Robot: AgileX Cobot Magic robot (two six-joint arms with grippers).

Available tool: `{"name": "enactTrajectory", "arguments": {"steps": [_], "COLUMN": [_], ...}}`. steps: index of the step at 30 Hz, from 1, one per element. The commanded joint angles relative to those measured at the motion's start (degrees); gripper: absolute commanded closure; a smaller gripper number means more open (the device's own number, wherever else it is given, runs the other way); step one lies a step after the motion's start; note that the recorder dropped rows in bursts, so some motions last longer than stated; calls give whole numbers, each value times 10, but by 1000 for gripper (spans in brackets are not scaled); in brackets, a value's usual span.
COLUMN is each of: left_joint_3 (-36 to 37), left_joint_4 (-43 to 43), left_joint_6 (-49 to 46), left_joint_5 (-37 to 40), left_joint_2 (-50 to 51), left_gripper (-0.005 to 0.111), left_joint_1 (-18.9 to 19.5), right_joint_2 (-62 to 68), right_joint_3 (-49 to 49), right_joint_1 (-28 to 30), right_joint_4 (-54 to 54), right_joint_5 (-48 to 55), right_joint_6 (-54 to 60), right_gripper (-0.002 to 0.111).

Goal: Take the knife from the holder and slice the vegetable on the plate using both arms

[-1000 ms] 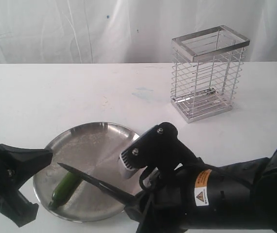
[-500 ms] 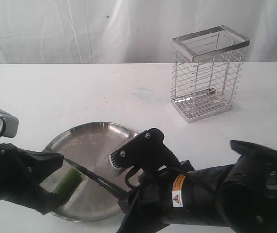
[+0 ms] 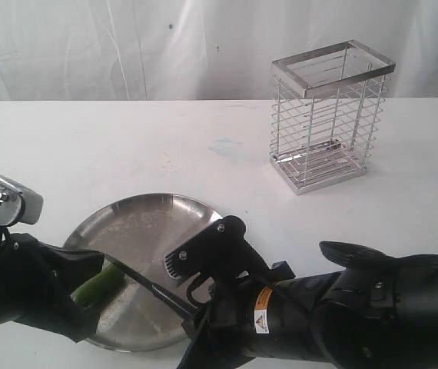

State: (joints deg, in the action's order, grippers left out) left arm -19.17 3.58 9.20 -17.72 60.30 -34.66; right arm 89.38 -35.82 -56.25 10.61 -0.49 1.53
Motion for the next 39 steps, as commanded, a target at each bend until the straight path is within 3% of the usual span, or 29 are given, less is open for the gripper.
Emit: {"name": "enactTrajectory", "arguments": {"steps": [1, 10, 16, 22, 24, 30, 39], "left_joint_3": [-3, -3, -3, -3, -3, -42, -91], "left_joint_4": [7, 8, 54, 65, 65, 65, 64], "left_joint_6": [-2, -10, -207, -281, -309, -390, -386], "left_joint_5": [2, 9, 64, 40, 22, 33, 61], "left_joint_2": [-1, 3, 9, 54, 76, 169, 235], "left_gripper": [107, 107, 105, 63, 56, 55, 55], "left_joint_1": [-3, -3, 26, 77, 90, 106, 106], "right_joint_2": [0, -1, -13, -33, -41, -62, -86], "right_joint_3": [-1, -1, -1, -2, -2, -2, -2], "right_joint_1": [3, 3, 3, 3, 3, 3, 3], "right_joint_4": [-1, 2, 2, 3, 3, 3, 3], "right_joint_5": [-11, -15, -27, -37, -26, -20, -18], "right_joint_6": [-3, -10, -15, -33, -33, -33, -33], "right_gripper": [108, 108, 108, 108, 108, 108, 108]}}
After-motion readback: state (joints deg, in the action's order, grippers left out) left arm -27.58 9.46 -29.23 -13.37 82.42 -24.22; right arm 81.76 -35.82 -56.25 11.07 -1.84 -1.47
